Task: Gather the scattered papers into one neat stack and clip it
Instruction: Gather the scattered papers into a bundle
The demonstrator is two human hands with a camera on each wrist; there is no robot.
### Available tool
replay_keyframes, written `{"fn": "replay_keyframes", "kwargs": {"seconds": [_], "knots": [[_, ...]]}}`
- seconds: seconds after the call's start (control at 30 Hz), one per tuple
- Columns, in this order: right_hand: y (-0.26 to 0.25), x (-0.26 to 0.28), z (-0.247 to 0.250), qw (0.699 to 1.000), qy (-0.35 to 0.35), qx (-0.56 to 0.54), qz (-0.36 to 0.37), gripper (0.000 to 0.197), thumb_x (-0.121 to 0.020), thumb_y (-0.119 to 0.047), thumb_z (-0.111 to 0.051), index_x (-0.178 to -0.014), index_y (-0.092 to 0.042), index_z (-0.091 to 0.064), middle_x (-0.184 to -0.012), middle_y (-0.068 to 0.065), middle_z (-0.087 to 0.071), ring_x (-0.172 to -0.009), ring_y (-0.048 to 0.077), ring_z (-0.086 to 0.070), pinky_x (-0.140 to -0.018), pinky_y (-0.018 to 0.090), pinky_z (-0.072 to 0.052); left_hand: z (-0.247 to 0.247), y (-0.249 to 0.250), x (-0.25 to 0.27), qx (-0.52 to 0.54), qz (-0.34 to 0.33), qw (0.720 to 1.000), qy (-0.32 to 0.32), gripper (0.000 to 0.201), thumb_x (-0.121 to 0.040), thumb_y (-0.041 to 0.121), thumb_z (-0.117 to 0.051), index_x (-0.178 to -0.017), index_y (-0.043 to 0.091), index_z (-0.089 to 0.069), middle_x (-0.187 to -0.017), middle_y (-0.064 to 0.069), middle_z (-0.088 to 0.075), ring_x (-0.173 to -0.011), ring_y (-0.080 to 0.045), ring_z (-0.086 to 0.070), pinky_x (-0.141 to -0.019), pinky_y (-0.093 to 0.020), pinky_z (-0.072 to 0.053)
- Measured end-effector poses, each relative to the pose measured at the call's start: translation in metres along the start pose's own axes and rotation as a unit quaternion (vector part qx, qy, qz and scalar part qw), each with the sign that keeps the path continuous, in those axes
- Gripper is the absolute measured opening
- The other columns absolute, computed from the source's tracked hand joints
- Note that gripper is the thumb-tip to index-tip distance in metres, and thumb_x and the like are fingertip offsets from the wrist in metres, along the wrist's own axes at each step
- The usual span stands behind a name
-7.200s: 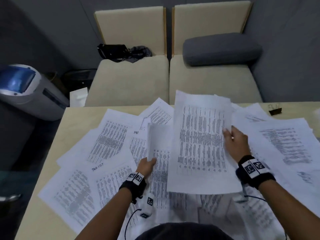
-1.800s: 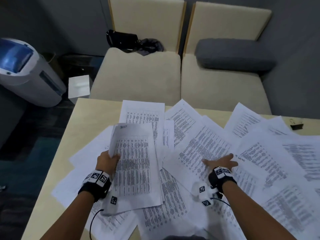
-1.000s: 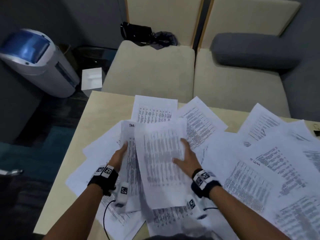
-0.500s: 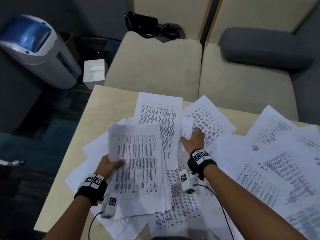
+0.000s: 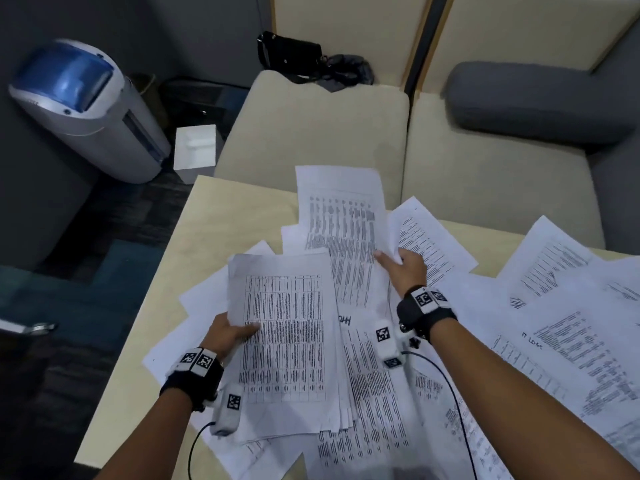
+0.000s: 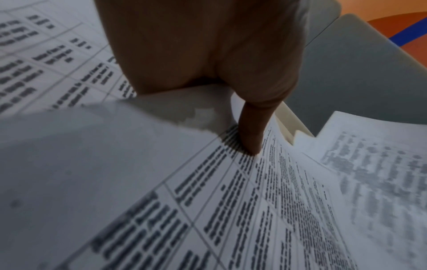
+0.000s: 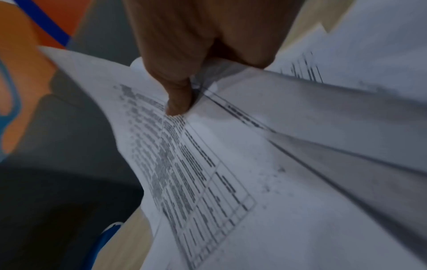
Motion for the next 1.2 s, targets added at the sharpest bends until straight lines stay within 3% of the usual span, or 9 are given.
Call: {"fn": "replay_keyframes", "kwargs": {"seconds": [0.1,0.17,0.33,0.57,0.67,0.9,1.0,1.1,1.2], "knots": [[-0.022,0.002,0.043,0.998,0.028,0.039,0.047,0.047,-0.082,-0.04,-0.073,-0.065,-0.005,-0.048,-0.062,0.014,-0.051,-0.056,0.025,-0.047,-0.056,0.032,-0.038,0.002,-0.002,-0.001,-0.016,-0.005,1.0,0.003,0.033,-0.078,0.003,-0.075,-0.108,-0.008,-0.064,-0.089,-0.018,-0.071,-0.08,-0.033,-0.068,-0.07,-0.036,-0.055],[-0.045,0.01,0.075,0.994,0.053,0.043,0.086,0.038,-0.085,-0.038,-0.07,-0.088,-0.001,-0.063,-0.087,0.017,-0.069,-0.078,0.029,-0.064,-0.076,0.037,-0.054,0.002,-0.001,0.001,-0.021,-0.008,1.0,0.003,0.034,-0.078,0.005,-0.075,-0.109,-0.005,-0.065,-0.093,-0.019,-0.073,-0.087,-0.036,-0.069,-0.075,-0.041,-0.056],[-0.113,0.053,0.173,0.974,0.096,-0.025,0.203,0.026,-0.085,-0.02,-0.073,-0.108,-0.016,-0.064,-0.093,-0.009,-0.067,-0.076,-0.017,-0.061,-0.069,0.002,-0.047,0.001,0.012,0.013,-0.024,-0.027,0.999,0.033,0.027,-0.084,0.012,-0.07,-0.109,0.004,-0.066,-0.094,-0.017,-0.073,-0.088,-0.038,-0.069,-0.074,-0.047,-0.058],[-0.14,0.107,0.252,0.955,0.091,-0.134,0.247,0.029,-0.083,-0.017,-0.075,-0.109,-0.026,-0.066,-0.104,-0.015,-0.072,-0.101,0.008,-0.068,-0.087,0.023,-0.055,-0.023,0.071,0.062,0.003,-0.129,0.991,0.025,0.023,-0.084,0.01,-0.069,-0.105,0.002,-0.061,-0.095,-0.022,-0.065,-0.09,-0.035,-0.061,-0.079,-0.045,-0.053],[-0.117,0.117,0.239,0.962,0.066,-0.159,0.214,0.041,-0.077,-0.021,-0.076,-0.115,-0.021,-0.063,-0.103,-0.013,-0.073,-0.099,0.007,-0.069,-0.087,0.024,-0.056,-0.045,0.109,0.096,-0.001,-0.202,0.979,0.009,0.014,-0.085,0.013,-0.069,-0.098,0.015,-0.063,-0.099,-0.016,-0.068,-0.091,-0.03,-0.065,-0.08,-0.041,-0.055],[-0.025,0.112,0.161,0.961,-0.076,-0.264,0.023,0.074,-0.058,-0.032,-0.087,-0.124,-0.013,-0.058,-0.12,0.005,-0.068,-0.112,0.018,-0.064,-0.101,0.039,-0.048,-0.111,0.143,0.152,0.079,-0.247,0.965,-0.041,0.018,-0.087,0.01,-0.064,-0.104,0.005,-0.07,-0.097,-0.009,-0.076,-0.09,-0.022,-0.072,-0.083,-0.039,-0.055],[0.026,0.113,0.126,0.942,-0.191,-0.263,-0.088,0.125,-0.049,-0.043,-0.095,-0.148,-0.006,-0.029,-0.149,0.011,-0.044,-0.139,0.026,-0.038,-0.118,0.053,-0.022,-0.137,0.123,0.162,0.052,-0.186,0.981,-0.015,0.052,-0.1,0.05,-0.037,-0.102,0.007,-0.068,-0.087,0.0,-0.073,-0.076,-0.012,-0.067,-0.072,-0.029,-0.05],[0.03,0.153,0.125,0.951,-0.19,-0.211,-0.122,0.111,-0.056,-0.028,-0.094,-0.142,0.0,-0.03,-0.147,0.018,-0.042,-0.133,0.032,-0.041,-0.113,0.042,-0.028,-0.161,0.09,0.17,0.057,-0.128,0.99,-0.023,0.09,-0.084,0.079,-0.01,-0.149,0.02,-0.034,-0.148,0.0,-0.042,-0.137,-0.025,-0.04,-0.112,-0.047,-0.033],[0.048,0.166,0.14,0.972,-0.138,-0.152,-0.114,0.102,-0.068,-0.021,-0.087,-0.145,0.0,-0.024,-0.152,0.019,-0.033,-0.138,0.034,-0.034,-0.111,0.045,-0.031,-0.18,0.077,0.18,0.079,-0.186,0.978,-0.056,0.083,-0.074,0.086,-0.038,-0.13,0.028,-0.055,-0.12,0.004,-0.06,-0.112,-0.025,-0.06,-0.096,-0.043,-0.045]]}}
Point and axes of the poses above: each hand's wrist, its own x-axis away from the middle knuckle, its own z-axis out of the back of the hand, y = z × x, the point moved 7 cm from there along -x, towards the middle knuckle
